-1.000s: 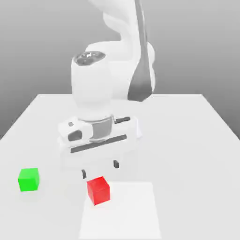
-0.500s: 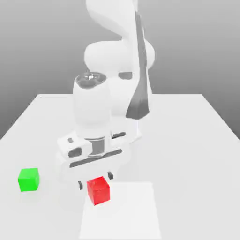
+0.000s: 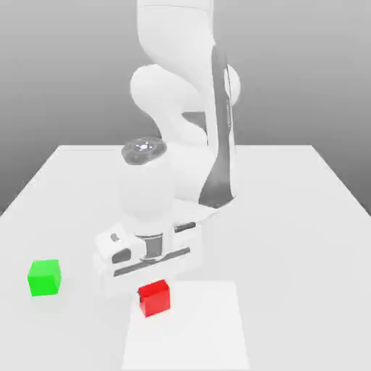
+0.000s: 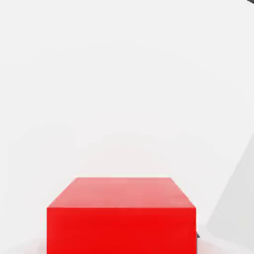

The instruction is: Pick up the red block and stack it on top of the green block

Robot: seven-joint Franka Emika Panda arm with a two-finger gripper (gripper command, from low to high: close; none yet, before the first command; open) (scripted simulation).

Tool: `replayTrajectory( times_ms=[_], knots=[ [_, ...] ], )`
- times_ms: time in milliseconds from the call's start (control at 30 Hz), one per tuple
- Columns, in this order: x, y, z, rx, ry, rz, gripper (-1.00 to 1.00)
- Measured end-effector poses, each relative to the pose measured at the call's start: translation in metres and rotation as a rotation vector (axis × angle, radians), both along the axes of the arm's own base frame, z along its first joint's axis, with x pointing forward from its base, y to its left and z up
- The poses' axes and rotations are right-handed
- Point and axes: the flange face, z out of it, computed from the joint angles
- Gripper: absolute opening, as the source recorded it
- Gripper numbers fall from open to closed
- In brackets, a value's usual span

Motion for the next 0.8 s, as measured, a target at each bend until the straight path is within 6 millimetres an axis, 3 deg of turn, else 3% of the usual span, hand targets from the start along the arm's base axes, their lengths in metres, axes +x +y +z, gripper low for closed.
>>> replayTrajectory(
  times_ms=[400, 700, 800],
  knots=[
    [0.009, -0.003, 0.048, -0.006, -0.016, 0.003, -1.0],
    [-0.002, -0.001, 0.062, 0.001, 0.002, -0.002, -1.0],
    [-0.004, -0.019, 0.065, 0.001, 0.005, 0.047, -1.0]
  ],
)
